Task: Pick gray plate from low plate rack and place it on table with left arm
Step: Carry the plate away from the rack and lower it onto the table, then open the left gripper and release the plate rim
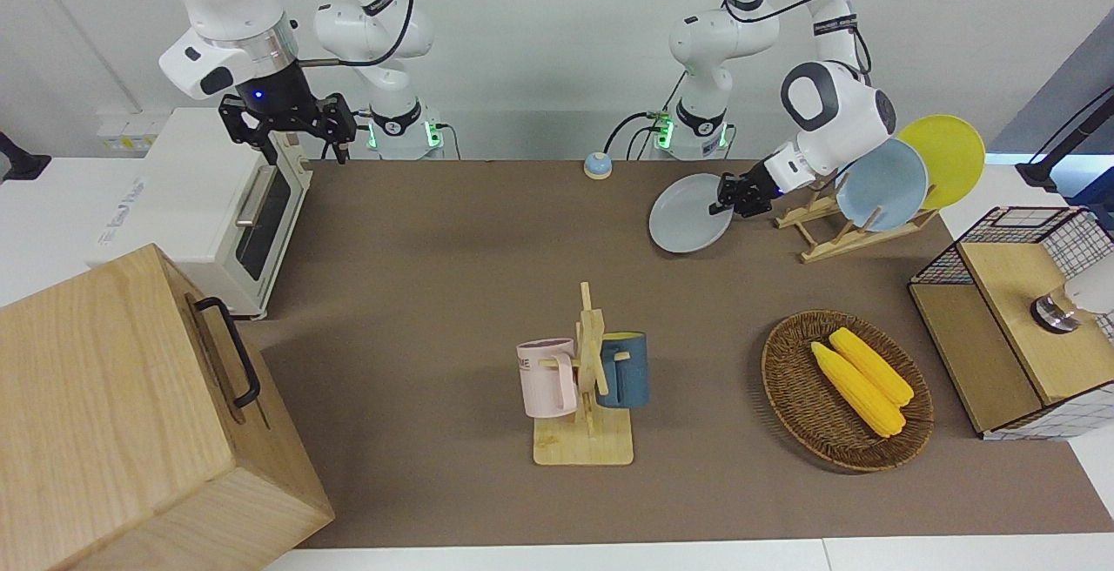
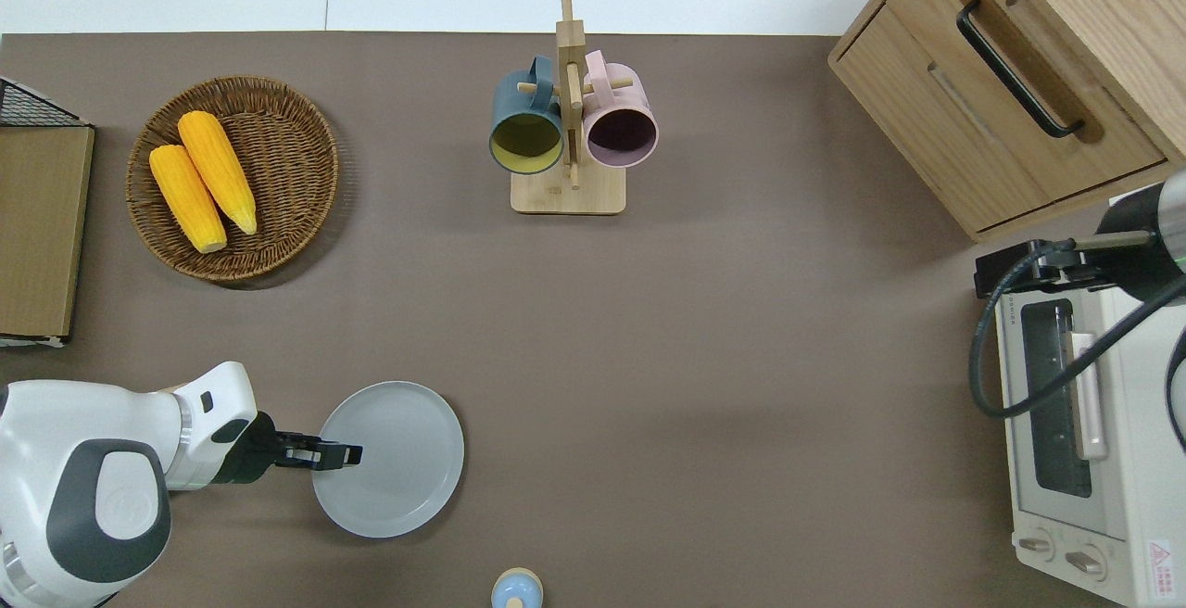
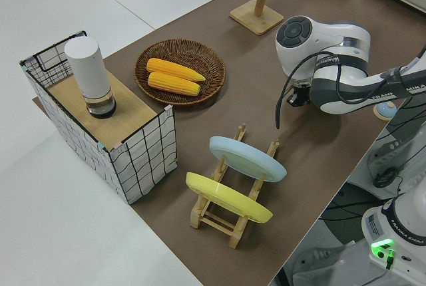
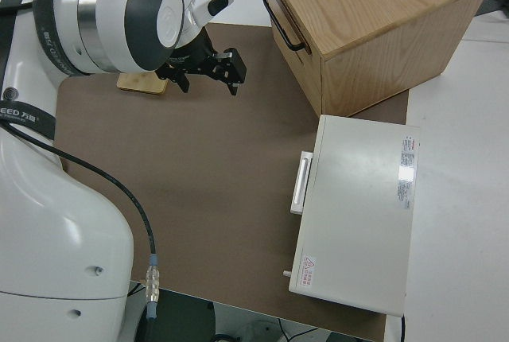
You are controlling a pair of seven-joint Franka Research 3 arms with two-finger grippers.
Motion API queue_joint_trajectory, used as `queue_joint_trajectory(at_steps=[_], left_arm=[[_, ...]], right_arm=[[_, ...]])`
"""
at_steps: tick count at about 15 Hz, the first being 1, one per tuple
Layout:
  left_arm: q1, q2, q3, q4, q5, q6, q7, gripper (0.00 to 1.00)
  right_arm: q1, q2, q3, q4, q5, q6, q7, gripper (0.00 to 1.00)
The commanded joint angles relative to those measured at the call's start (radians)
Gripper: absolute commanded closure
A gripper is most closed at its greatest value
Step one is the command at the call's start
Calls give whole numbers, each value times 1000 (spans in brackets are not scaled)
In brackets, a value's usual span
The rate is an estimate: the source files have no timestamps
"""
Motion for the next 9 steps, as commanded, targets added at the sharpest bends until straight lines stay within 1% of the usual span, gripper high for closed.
queue_joint_trajectory(at_steps=[1, 3, 6, 9], left_arm=[[-22, -29, -57, -27, 0, 60, -97, 11], [-22, -28, -84, -24, 0, 81, -130, 9], [-22, -29, -84, -17, 9, 85, -139, 9], [-22, -28, -86, 14, 60, 83, -189, 9]], right_arm=[[7, 0, -6, 6, 3, -1, 4, 17], [7, 0, -6, 6, 3, -1, 4, 17], [7, 0, -6, 6, 3, -1, 4, 17], [7, 0, -6, 6, 3, -1, 4, 17]])
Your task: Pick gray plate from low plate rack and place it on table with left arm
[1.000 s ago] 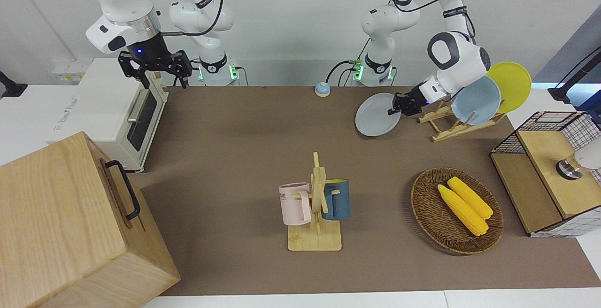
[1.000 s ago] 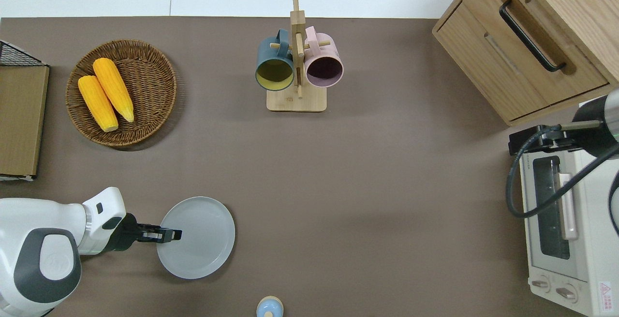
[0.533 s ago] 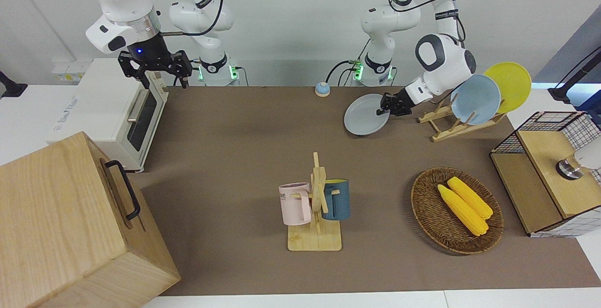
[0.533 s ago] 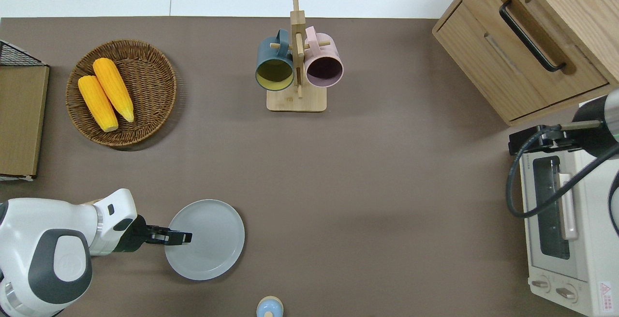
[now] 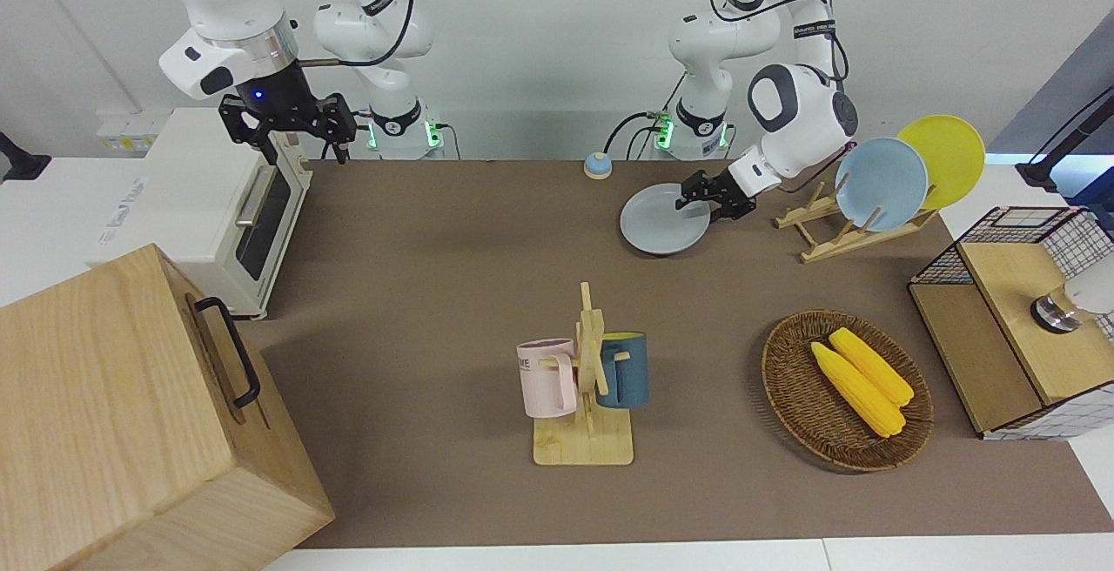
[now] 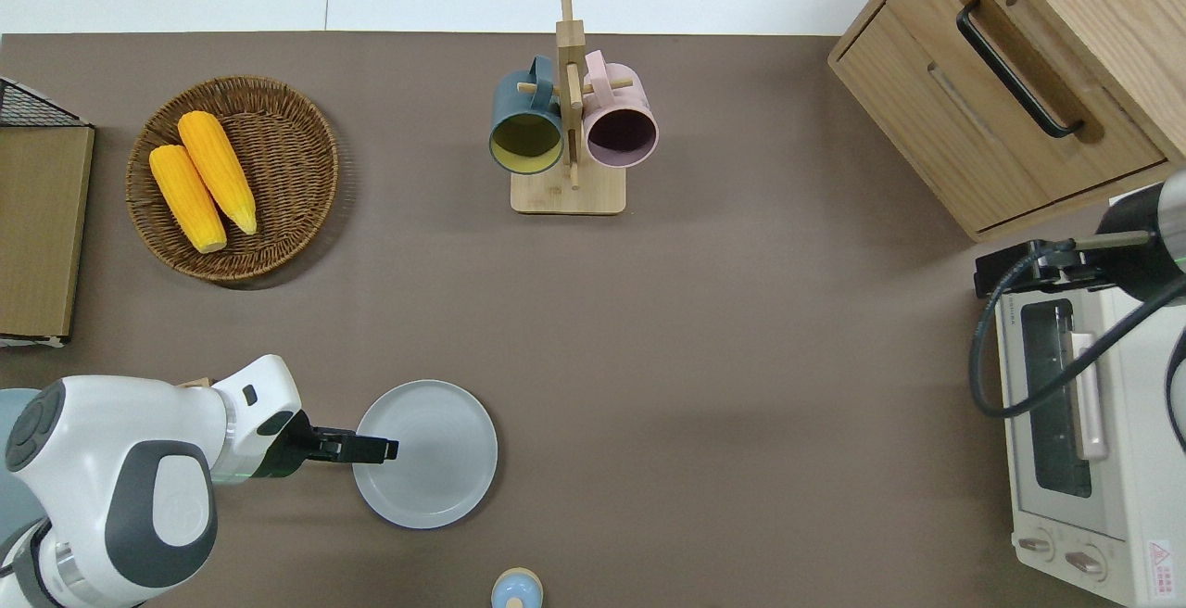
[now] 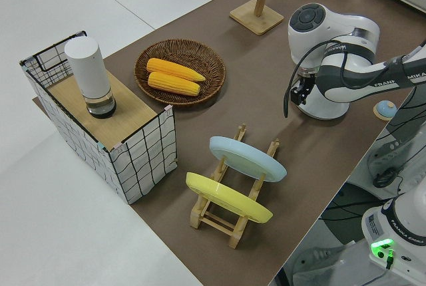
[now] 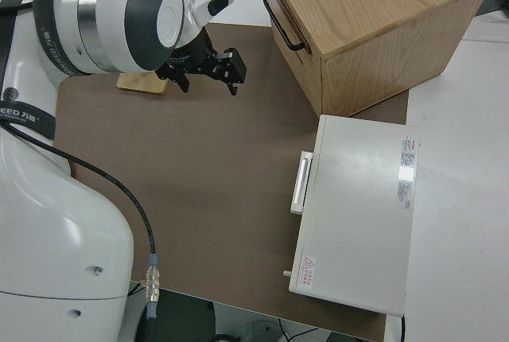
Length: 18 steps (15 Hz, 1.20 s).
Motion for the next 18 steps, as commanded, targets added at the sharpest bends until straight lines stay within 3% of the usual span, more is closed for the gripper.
queue_joint_trajectory(at_steps=[1, 7, 11, 14, 18], left_arm=[[-11, -18, 3, 27, 60, 14, -74, 9], [-12, -21, -15, 165, 234, -30, -247, 7], [-6, -1, -23, 367, 414, -209, -381, 7], [12, 28, -11, 542, 442, -372, -464, 7], [49, 32, -9, 665, 486, -490, -495, 7]], right_arm=[[7, 0, -6, 6, 3, -1, 4, 17], [7, 0, -6, 6, 3, -2, 4, 17], [7, 0, -6, 6, 3, -1, 4, 17], [7, 0, -6, 6, 3, -1, 4, 17], [7, 0, -6, 6, 3, -1, 4, 17]])
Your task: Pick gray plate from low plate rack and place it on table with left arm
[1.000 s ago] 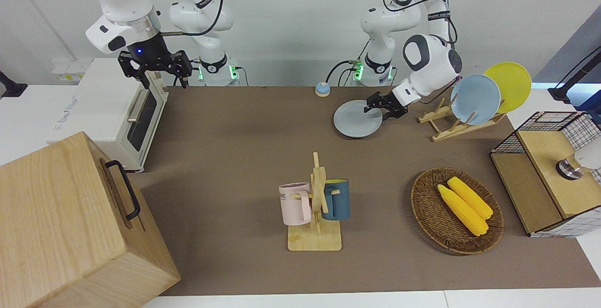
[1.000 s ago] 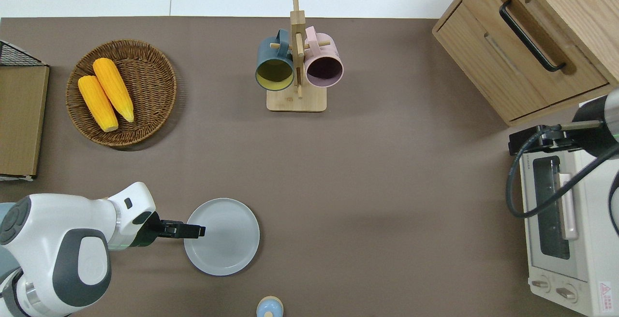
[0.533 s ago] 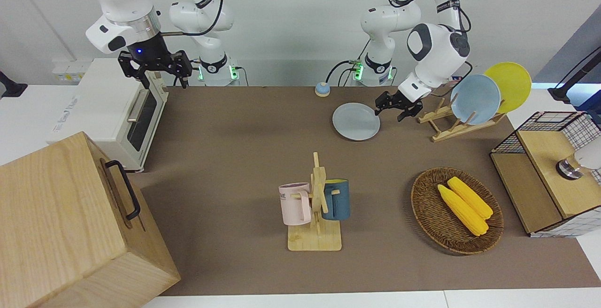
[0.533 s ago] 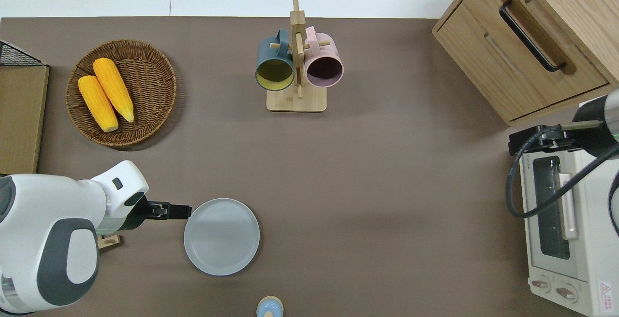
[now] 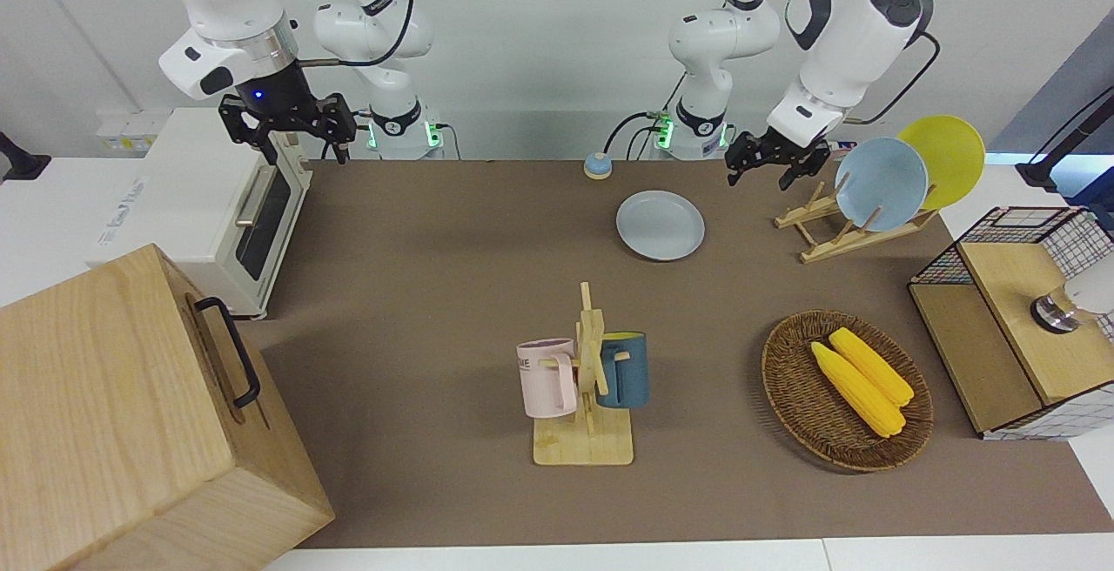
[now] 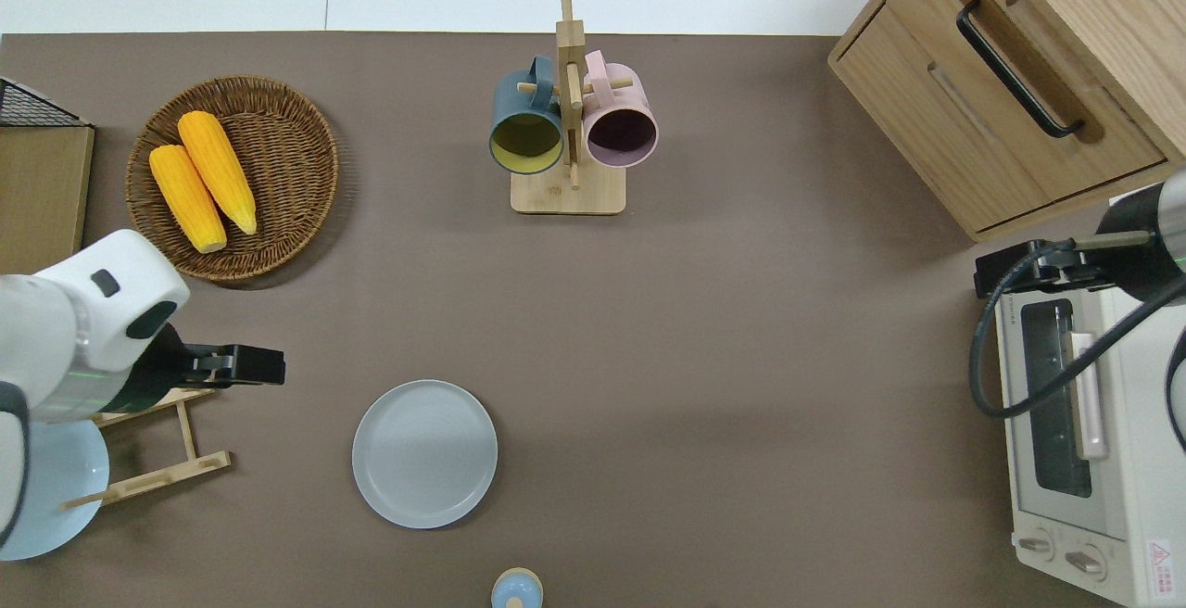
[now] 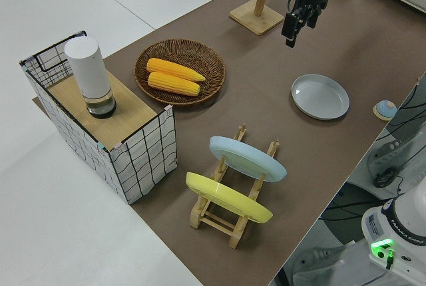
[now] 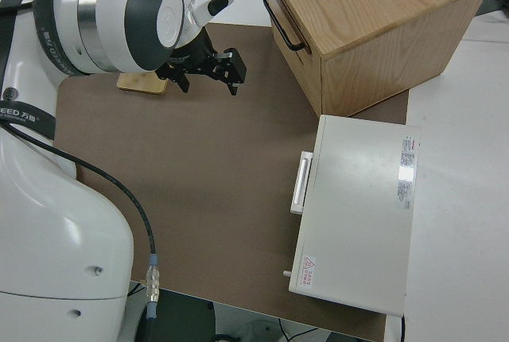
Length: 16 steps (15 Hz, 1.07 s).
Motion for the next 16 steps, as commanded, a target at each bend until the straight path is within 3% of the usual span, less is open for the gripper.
queue_joint_trajectory(at_steps=[1, 13, 16], left_arm=[[26, 32, 0, 119, 48, -100, -37, 7], [63, 23, 1, 152, 99, -110, -27, 7], [47, 31, 1, 153, 160, -96, -24, 7]], right_arm=[[7, 0, -6, 6, 3, -1, 4, 17], [7, 0, -6, 6, 3, -1, 4, 17], [7, 0, -6, 6, 3, -1, 4, 17]])
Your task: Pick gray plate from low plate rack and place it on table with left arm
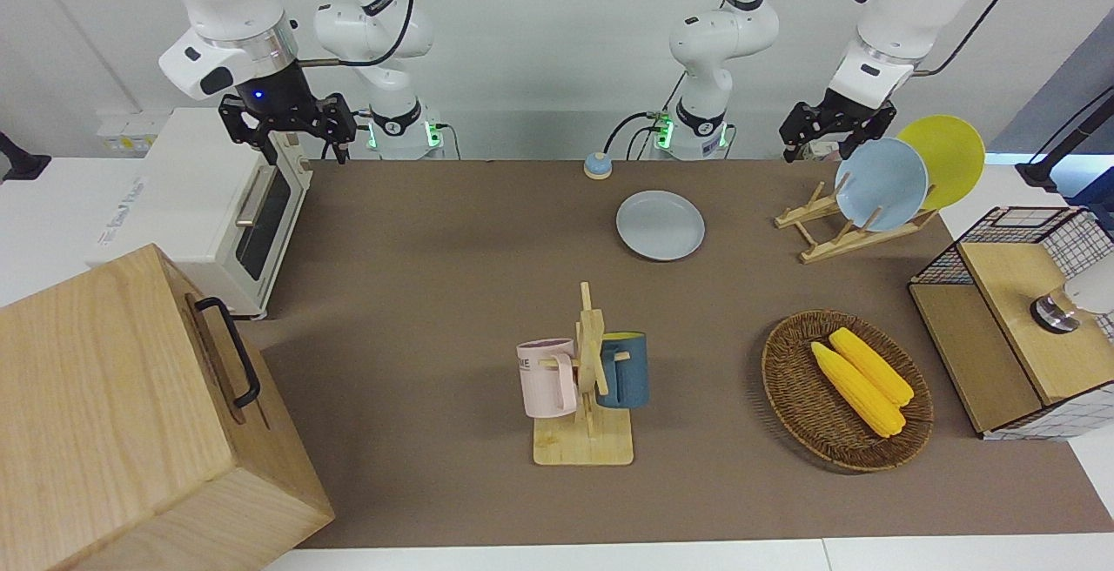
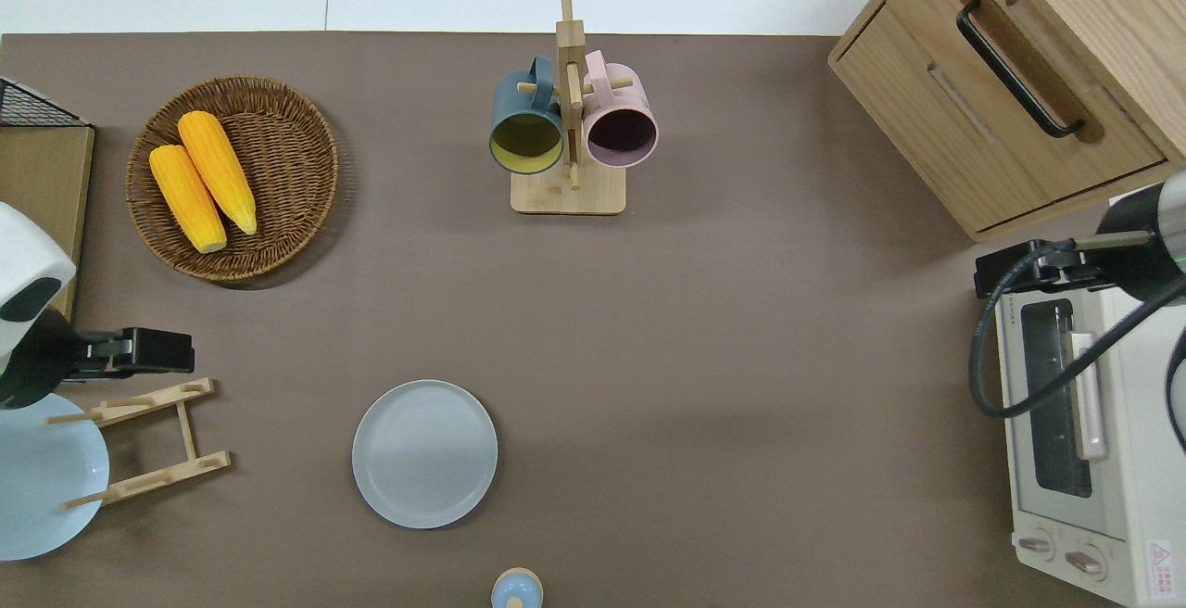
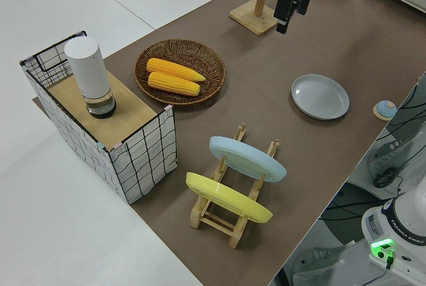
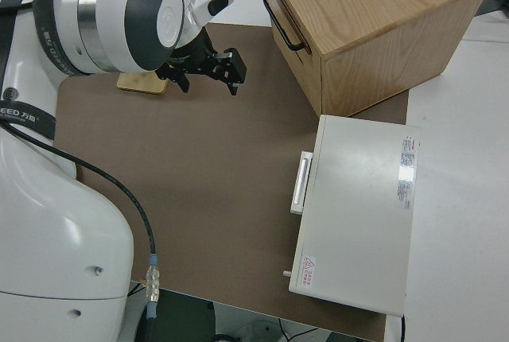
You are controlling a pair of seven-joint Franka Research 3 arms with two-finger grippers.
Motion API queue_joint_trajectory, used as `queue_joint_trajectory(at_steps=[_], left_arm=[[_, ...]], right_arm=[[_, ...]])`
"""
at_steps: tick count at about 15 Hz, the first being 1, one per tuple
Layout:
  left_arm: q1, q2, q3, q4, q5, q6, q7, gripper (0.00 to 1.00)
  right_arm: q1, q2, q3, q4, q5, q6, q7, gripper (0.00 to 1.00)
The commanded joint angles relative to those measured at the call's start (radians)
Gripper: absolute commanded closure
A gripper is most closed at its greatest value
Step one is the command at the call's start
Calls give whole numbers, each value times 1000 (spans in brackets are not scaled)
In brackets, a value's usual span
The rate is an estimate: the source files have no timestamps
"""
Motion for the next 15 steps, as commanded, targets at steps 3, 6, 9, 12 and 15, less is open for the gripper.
queue_joint_trajectory(at_steps=[3, 6, 9, 12, 15], left_arm=[[-59, 43, 38, 23, 44, -2, 25, 7], [-253, 44, 224, 25, 46, -2, 46, 7], [-292, 40, 276, 25, 44, -2, 120, 7], [-294, 40, 277, 25, 41, -2, 126, 7], [-295, 38, 276, 25, 41, -3, 126, 7]], right_arm=[[7, 0, -6, 6, 3, -1, 4, 17], [7, 0, -6, 6, 3, -1, 4, 17], [7, 0, -6, 6, 3, -1, 4, 17], [7, 0, -6, 6, 3, -1, 4, 17], [7, 0, -6, 6, 3, -1, 4, 17]])
